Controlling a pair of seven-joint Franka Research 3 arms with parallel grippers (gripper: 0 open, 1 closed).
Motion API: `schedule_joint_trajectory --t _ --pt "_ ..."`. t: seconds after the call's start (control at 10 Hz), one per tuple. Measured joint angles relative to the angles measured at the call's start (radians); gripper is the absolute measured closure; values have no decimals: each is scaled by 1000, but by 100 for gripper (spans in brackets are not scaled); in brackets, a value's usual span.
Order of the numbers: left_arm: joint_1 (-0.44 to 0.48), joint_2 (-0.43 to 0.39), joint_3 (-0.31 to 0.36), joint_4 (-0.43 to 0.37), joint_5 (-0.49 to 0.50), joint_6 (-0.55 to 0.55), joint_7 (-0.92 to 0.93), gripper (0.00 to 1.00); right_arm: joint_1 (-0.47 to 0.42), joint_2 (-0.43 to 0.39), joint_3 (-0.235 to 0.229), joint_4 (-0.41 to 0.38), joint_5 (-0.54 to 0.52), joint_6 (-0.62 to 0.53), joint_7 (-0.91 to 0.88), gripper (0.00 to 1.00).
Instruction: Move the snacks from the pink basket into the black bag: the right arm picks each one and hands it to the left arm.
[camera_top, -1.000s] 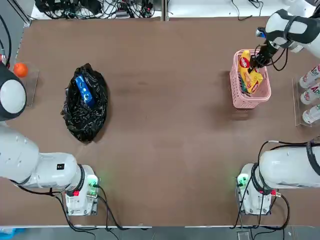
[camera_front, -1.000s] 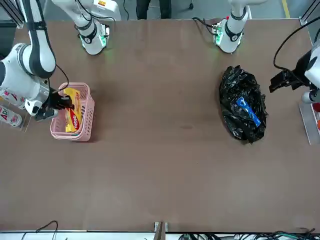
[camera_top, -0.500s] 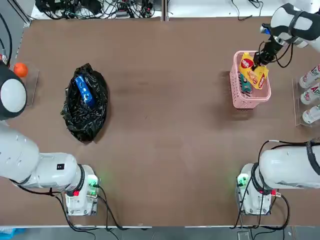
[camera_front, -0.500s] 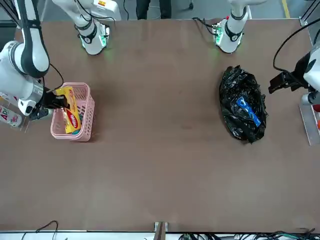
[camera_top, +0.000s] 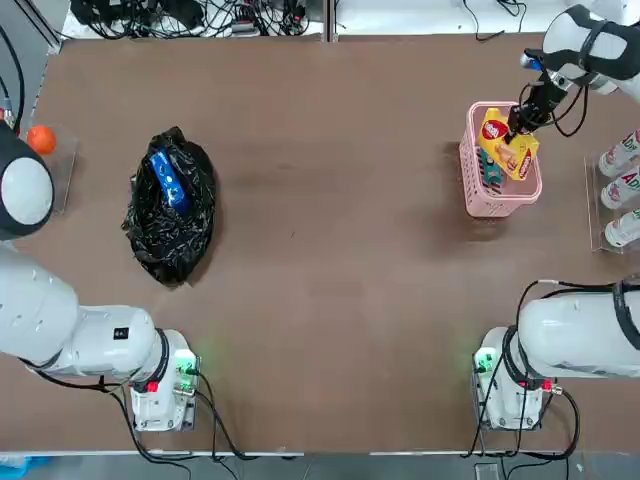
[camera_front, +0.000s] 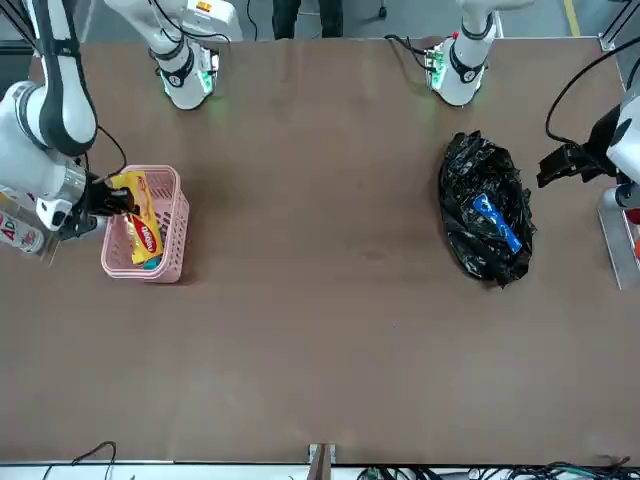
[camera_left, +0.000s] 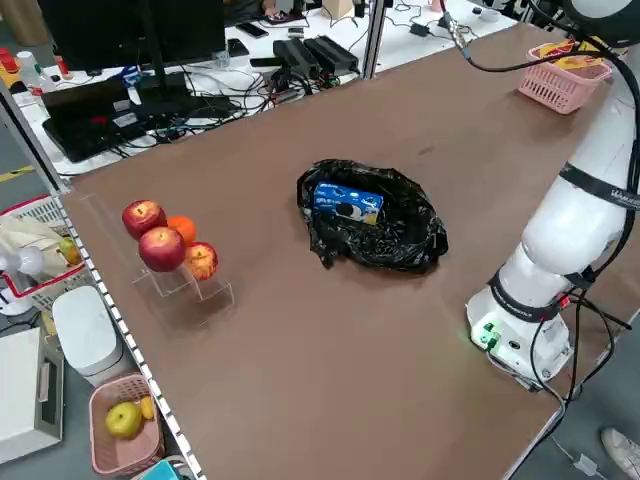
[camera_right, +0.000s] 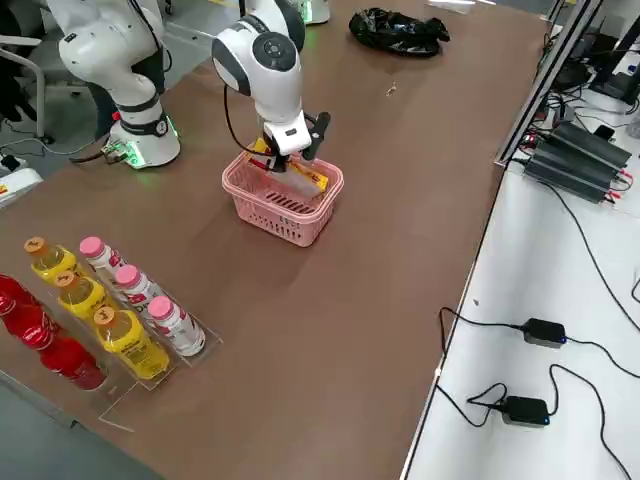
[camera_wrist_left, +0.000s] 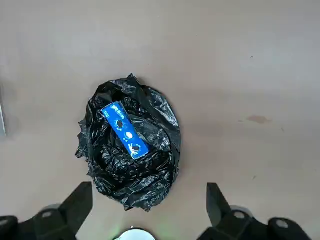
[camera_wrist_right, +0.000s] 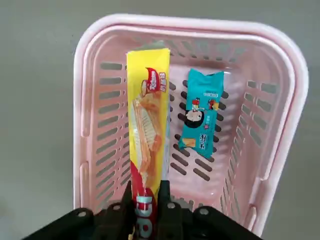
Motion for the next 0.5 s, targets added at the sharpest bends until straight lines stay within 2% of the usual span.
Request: schedule_joint_trajectory --t 0.5 --pt "-2 8 -1 0 0 0 0 0 -12 0 0 4 -17 -54 -19 78"
